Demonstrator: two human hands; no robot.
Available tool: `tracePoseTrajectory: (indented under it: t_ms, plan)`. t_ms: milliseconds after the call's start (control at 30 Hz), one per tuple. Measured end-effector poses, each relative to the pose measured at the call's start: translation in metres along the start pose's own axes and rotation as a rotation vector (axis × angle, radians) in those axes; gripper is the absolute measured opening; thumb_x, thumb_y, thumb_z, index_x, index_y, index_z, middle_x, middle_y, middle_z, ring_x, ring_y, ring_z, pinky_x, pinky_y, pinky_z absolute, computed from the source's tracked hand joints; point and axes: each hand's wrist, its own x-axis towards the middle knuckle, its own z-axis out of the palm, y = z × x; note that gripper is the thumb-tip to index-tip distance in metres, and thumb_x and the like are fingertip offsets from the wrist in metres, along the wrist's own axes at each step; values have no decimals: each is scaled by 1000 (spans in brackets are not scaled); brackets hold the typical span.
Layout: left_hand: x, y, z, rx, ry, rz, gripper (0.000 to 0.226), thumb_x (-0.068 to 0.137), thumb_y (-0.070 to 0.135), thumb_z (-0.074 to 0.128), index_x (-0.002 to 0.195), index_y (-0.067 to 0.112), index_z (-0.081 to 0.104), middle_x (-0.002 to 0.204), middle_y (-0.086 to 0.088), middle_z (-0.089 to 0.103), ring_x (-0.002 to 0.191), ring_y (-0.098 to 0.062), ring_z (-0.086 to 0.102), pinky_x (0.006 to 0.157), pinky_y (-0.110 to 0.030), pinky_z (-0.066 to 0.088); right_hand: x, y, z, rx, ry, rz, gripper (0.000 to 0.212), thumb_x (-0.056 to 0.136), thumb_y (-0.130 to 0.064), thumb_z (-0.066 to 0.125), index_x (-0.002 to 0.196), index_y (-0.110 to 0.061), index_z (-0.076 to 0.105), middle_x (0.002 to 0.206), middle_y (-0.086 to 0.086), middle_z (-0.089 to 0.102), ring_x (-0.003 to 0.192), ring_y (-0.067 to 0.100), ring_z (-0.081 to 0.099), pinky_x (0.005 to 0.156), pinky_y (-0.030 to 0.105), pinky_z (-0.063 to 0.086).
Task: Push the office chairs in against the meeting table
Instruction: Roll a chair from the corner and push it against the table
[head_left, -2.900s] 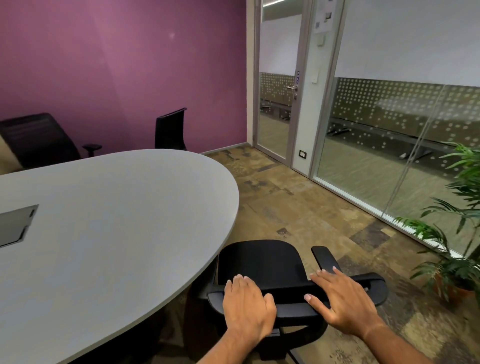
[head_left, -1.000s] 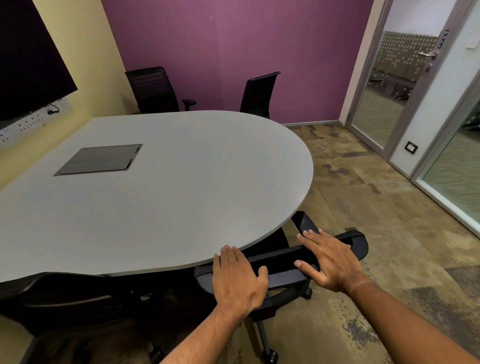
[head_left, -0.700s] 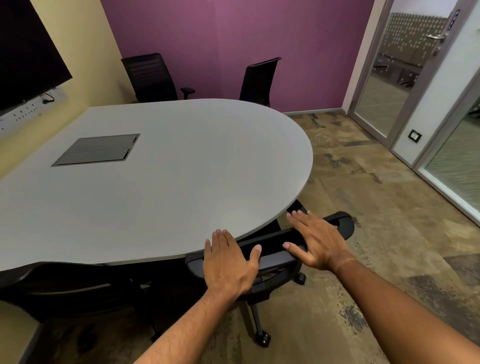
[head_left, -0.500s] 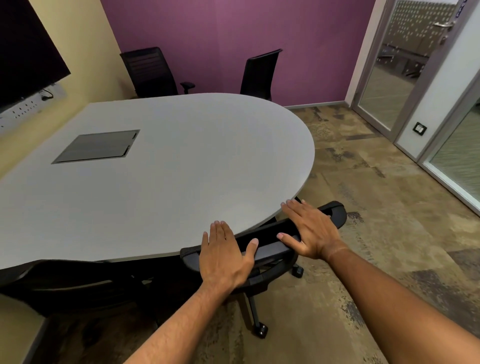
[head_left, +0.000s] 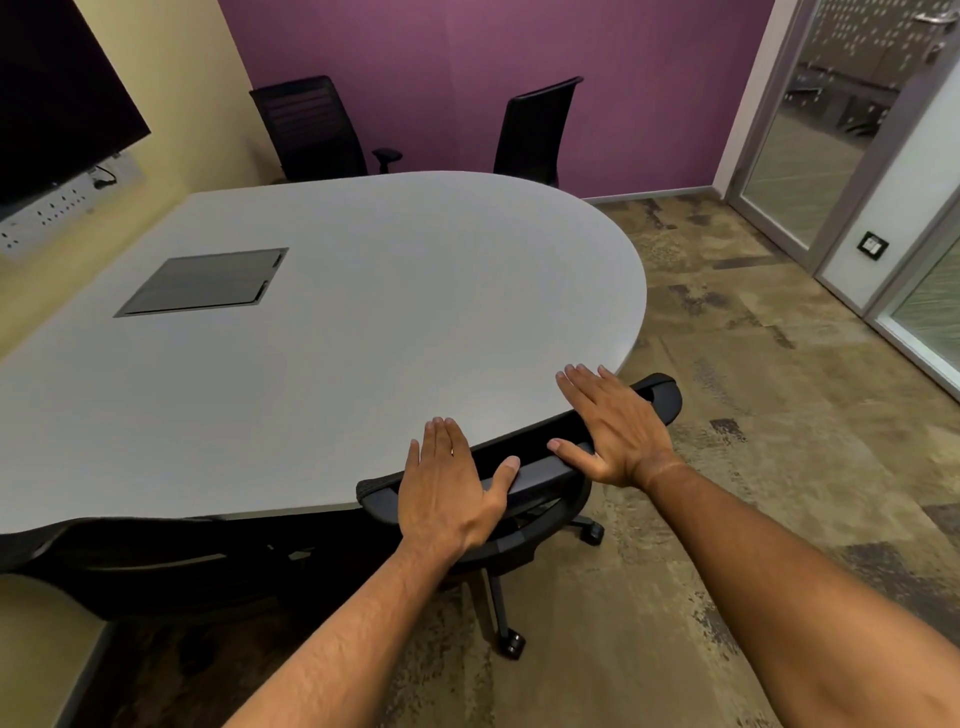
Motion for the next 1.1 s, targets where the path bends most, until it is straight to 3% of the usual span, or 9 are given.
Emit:
tracePoseTrajectory:
  t_ms: [900,1100]
  plan:
    - [14,18,1,-53,19,-14,105,85,81,9,155,4,2,165,-15,5,152,-23,3,125,-39,6,16,30,10,68,82,-34,97,85,-72,25,153,-3,20,158,19,25,148,27,20,123,37,4]
    - [19,24,-5,-46,32,37,100,88,77,18,155,5,-2,165,-15,-1,152,-24,-3,124,-40,-1,8,31,2,132,131,19,98,84,-66,44,154,-5,13,160,19,19,149,29,15,123,41,6]
